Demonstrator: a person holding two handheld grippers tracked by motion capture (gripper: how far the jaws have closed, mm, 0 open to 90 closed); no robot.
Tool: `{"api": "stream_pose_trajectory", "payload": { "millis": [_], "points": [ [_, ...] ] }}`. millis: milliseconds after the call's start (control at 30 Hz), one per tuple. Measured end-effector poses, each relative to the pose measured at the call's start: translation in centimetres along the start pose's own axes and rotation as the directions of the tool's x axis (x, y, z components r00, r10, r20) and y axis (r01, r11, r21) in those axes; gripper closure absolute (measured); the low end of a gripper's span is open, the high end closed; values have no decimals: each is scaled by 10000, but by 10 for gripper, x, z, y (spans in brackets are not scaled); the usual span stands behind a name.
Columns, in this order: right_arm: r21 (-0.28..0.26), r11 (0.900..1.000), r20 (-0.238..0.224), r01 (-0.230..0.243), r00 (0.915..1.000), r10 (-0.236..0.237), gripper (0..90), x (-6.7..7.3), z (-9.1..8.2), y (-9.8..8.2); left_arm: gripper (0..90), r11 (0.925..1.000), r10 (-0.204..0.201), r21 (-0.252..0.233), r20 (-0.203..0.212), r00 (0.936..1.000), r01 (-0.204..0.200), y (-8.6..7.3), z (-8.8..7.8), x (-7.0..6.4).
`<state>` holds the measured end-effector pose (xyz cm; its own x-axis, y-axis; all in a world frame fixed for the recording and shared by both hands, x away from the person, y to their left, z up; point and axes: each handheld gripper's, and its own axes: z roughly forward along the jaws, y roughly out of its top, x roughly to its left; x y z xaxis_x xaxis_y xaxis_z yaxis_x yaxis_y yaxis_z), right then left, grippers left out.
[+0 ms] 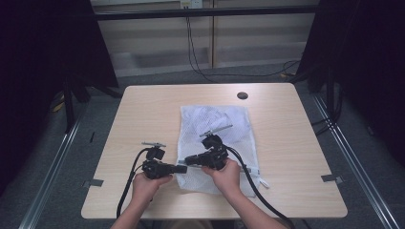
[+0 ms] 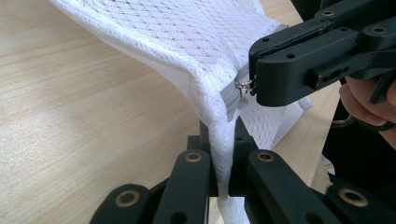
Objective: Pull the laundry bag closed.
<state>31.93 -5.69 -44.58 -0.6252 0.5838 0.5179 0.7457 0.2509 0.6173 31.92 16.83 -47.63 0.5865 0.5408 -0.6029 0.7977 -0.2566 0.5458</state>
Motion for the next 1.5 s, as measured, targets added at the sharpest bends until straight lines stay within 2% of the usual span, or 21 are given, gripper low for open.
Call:
{"api": "stream_pose_trajectory", "payload": {
  "millis": [667,800,867,1033,1100,1233,1500],
  "points": [
    [-7,9998,-219,186,9996,-186,870,-3,-3,-2,894,10000,15,51,58,10000,-16,0,0,-1],
    [-8,9995,-7,314,9995,-314,872,-4,-5,-2,894,10000,-70,-34,8,10000,70,1,-2,1],
    [-77,9998,-97,160,9998,-161,871,-6,-7,-2,895,10000,-49,-56,51,10000,49,1,-3,1],
    [-66,9998,-135,184,9997,-185,871,-8,-8,-3,894,10000,-84,-47,65,9999,84,1,-2,0],
    [-59,9997,96,231,9997,-230,871,-9,-9,-4,894,9997,-193,-154,99,9998,194,1,-6,3],
    [-104,9999,127,-30,9999,31,871,-18,-15,-8,894,9996,-187,-228,118,9998,189,1,-8,3],
    [-177,9998,144,-64,9999,67,871,-22,-20,-11,894,9995,-214,-217,159,9996,218,2,-7,3]
  ]
}}
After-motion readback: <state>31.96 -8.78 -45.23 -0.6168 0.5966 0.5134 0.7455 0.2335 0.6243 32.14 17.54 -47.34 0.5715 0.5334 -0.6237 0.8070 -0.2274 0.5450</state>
